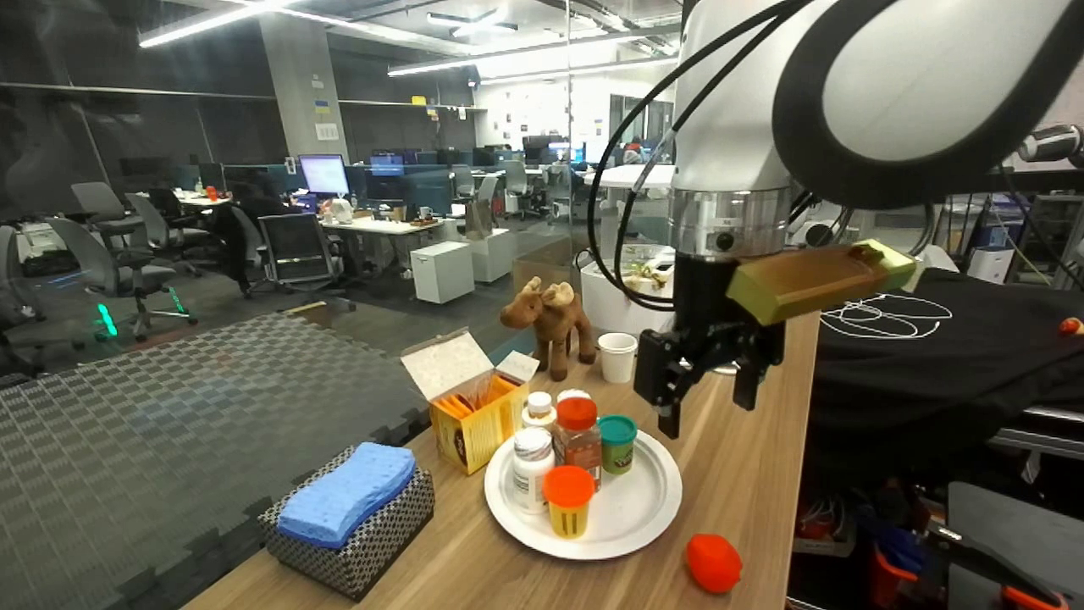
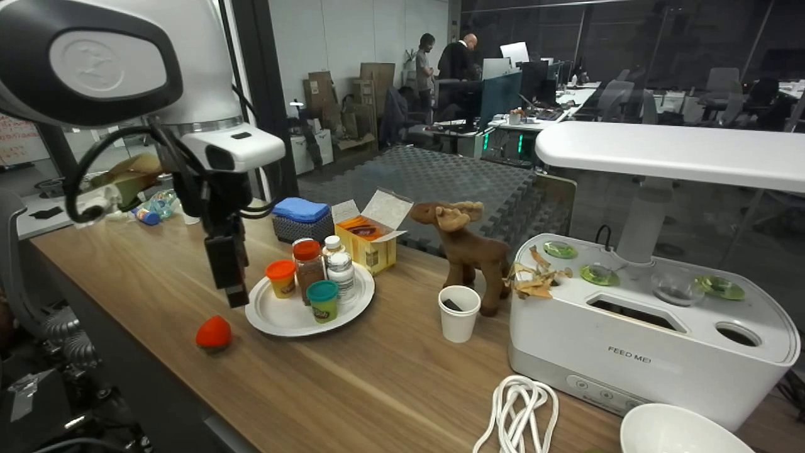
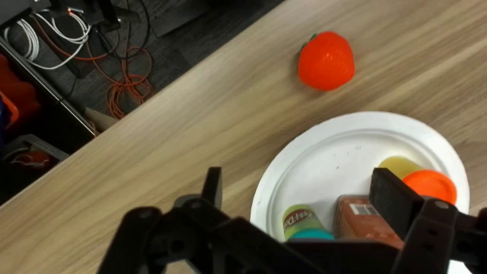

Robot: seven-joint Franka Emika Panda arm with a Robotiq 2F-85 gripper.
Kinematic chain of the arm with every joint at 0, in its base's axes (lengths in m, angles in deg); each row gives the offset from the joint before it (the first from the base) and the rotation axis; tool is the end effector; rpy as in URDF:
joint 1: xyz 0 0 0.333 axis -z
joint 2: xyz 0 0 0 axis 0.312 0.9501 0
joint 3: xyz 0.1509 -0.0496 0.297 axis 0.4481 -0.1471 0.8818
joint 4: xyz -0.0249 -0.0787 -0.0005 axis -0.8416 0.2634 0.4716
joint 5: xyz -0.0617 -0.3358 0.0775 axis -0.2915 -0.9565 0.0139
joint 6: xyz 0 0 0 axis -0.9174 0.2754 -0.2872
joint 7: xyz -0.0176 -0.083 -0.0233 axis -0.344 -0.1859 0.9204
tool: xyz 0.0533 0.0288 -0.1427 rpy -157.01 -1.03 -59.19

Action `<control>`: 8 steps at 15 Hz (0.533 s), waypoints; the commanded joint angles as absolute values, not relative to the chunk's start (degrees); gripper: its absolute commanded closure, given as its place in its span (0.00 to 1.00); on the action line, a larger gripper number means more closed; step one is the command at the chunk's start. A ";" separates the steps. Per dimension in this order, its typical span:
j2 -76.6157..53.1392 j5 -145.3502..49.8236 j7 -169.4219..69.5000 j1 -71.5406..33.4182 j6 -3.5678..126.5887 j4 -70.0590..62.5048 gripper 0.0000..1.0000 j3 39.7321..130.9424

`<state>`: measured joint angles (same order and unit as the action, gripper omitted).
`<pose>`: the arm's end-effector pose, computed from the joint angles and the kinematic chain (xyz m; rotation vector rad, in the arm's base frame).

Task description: Place the containers and orange plush toy on the white plate

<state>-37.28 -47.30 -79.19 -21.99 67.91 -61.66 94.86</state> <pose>0.3878 0.0618 0.3094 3.0400 -0.6076 0.0167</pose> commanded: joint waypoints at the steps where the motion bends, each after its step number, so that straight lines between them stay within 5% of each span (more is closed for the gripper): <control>1: -41.72 -42.73 -77.85 -24.46 68.83 -67.02 0.00 97.71; 8: -36.95 -34.09 -73.39 -28.07 72.75 -68.81 0.00 100.12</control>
